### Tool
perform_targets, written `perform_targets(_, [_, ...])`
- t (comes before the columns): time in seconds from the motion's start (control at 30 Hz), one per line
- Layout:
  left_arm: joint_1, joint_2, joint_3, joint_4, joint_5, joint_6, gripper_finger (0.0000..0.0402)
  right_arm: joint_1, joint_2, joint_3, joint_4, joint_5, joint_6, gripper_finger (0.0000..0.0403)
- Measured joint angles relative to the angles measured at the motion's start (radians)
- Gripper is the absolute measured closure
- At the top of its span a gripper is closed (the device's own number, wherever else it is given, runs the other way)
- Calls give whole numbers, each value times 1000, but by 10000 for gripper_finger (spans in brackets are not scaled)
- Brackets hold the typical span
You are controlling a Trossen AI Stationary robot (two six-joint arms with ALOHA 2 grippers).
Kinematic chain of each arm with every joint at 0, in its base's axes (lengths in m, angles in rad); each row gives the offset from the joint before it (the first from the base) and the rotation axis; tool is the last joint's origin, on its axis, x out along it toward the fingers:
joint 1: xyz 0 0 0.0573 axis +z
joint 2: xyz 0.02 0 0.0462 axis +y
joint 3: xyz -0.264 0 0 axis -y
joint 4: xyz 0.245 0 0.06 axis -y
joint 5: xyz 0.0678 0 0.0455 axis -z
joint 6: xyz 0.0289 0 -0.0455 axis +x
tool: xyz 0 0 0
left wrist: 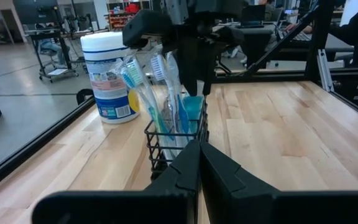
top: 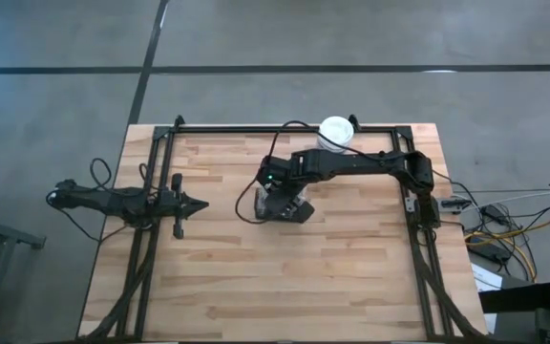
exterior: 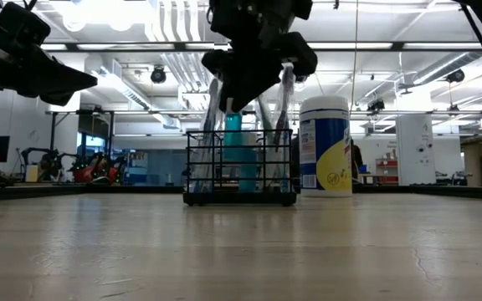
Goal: Pick & Place toothbrushing station
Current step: Put the mouthwash into the black wire organizer
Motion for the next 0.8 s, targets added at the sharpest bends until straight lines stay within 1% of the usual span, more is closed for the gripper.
perform_targets(0.13, [0, 0, 0, 0, 3, 0, 388, 0, 0, -19, 37, 2, 101, 312])
perform_targets(0.33, [0, 0, 0, 0, 4, 0, 388, -1, 0, -49, 76, 5, 172, 312])
perform_targets(0.63, [0, 0, -1, 0, 10, 2, 388, 4, -1, -50, 85, 6, 182, 312])
perform_targets(0.8, [0, 0, -2, -2, 24, 2, 388, 12, -10, -31, 90, 13, 226, 312])
